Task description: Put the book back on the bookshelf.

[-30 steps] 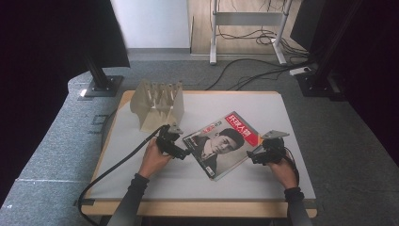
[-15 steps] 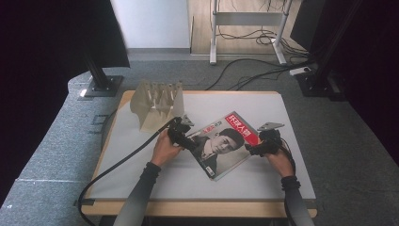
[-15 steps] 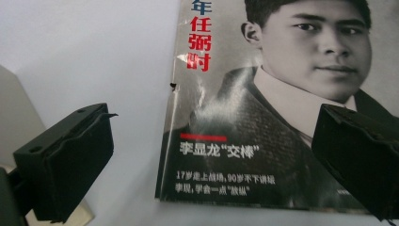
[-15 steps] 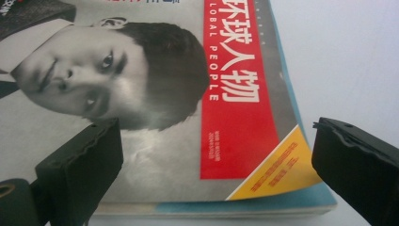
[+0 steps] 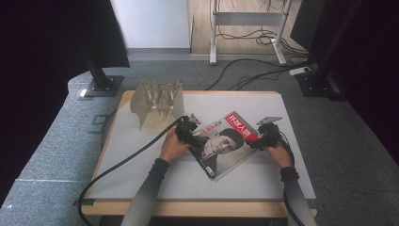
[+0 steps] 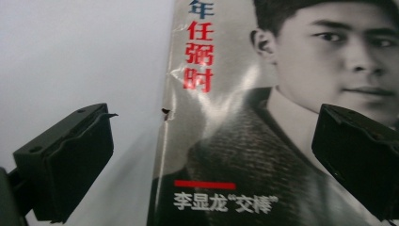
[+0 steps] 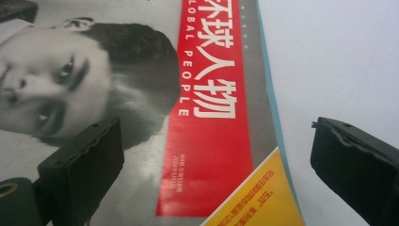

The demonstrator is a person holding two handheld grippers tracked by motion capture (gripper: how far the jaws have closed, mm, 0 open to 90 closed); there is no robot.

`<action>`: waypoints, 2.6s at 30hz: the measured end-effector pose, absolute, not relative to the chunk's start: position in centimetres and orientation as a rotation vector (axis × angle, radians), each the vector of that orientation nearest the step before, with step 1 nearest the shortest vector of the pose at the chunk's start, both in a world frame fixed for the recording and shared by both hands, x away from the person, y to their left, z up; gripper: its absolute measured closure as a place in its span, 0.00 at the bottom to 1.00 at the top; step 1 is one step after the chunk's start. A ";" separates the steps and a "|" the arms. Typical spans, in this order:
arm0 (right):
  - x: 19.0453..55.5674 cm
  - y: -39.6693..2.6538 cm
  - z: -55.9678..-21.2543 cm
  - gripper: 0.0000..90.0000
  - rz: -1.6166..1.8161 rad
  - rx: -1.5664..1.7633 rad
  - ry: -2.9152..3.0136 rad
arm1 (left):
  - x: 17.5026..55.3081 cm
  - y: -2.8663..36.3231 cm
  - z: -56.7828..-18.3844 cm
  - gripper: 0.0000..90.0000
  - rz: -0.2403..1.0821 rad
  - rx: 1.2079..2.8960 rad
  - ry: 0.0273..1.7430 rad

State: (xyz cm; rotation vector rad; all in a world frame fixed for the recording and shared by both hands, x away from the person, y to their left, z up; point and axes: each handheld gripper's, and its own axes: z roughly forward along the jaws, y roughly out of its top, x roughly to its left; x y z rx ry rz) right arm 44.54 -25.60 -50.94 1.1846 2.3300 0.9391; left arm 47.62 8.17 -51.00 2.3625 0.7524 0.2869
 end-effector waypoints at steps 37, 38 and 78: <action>42.8 -25.8 -52.8 0.06 1.069 1.183 2.434 | 44.8 8.5 -52.3 0.00 0.138 2.363 0.684; 42.6 -25.7 -52.8 0.06 1.069 1.178 2.438 | 44.6 8.5 -52.3 0.00 0.141 2.374 0.681; 32.9 -26.2 -52.4 0.10 1.037 1.170 2.379 | 34.2 12.4 -52.3 0.00 0.139 2.394 0.614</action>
